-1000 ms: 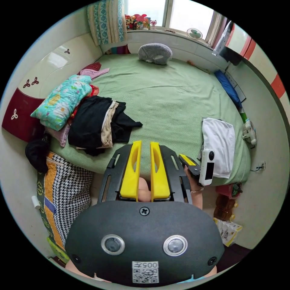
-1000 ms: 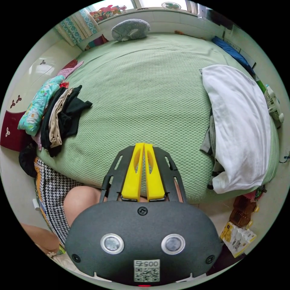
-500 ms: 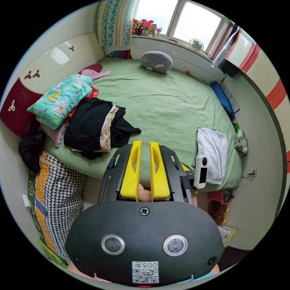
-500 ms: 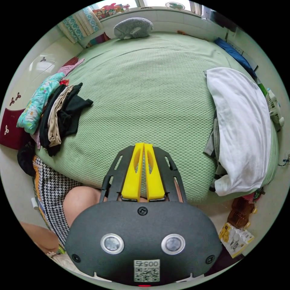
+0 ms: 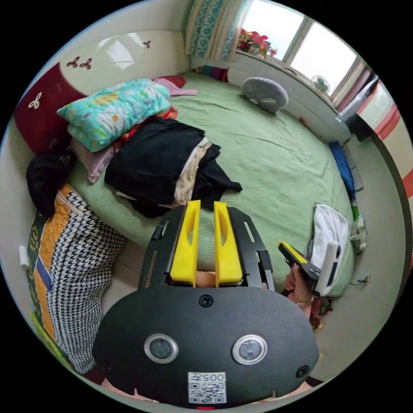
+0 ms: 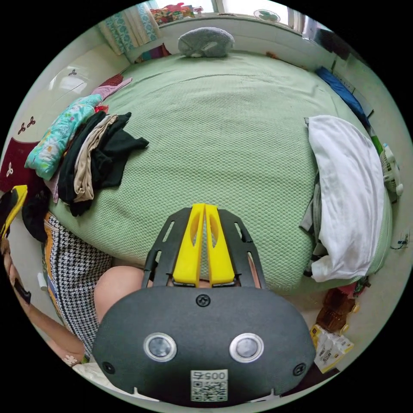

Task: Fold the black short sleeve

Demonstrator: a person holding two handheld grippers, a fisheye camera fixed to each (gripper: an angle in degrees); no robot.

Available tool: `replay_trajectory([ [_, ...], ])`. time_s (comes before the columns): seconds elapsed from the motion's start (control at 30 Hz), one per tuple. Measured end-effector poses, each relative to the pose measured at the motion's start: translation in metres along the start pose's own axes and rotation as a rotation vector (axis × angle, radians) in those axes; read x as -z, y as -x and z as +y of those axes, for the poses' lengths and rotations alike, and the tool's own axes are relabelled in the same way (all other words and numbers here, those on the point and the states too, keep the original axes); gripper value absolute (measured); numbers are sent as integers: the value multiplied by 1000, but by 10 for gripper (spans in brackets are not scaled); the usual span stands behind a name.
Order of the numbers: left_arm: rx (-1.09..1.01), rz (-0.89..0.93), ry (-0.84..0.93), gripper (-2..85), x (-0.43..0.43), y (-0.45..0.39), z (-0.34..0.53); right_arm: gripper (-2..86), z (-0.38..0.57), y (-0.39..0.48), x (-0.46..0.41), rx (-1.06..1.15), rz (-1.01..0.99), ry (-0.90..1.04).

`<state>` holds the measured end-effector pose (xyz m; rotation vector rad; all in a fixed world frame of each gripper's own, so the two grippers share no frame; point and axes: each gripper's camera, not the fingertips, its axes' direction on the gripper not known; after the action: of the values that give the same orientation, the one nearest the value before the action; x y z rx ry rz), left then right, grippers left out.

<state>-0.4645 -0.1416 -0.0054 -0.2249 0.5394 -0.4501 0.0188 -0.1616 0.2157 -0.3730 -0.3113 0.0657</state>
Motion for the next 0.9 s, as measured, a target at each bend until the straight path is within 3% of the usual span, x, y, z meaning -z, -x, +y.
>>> replay_trajectory([
  [0.2,24,-67,-23,75,-36,55,4,-11,4,30,-5,59,-37,9],
  [0.53,26,145,-64,93,-76,118,11,-12,1,46,-8,68,-31,23],
  [0.9,2,0,-71,101,-105,142,16,-12,3,55,-14,65,-49,39],
])
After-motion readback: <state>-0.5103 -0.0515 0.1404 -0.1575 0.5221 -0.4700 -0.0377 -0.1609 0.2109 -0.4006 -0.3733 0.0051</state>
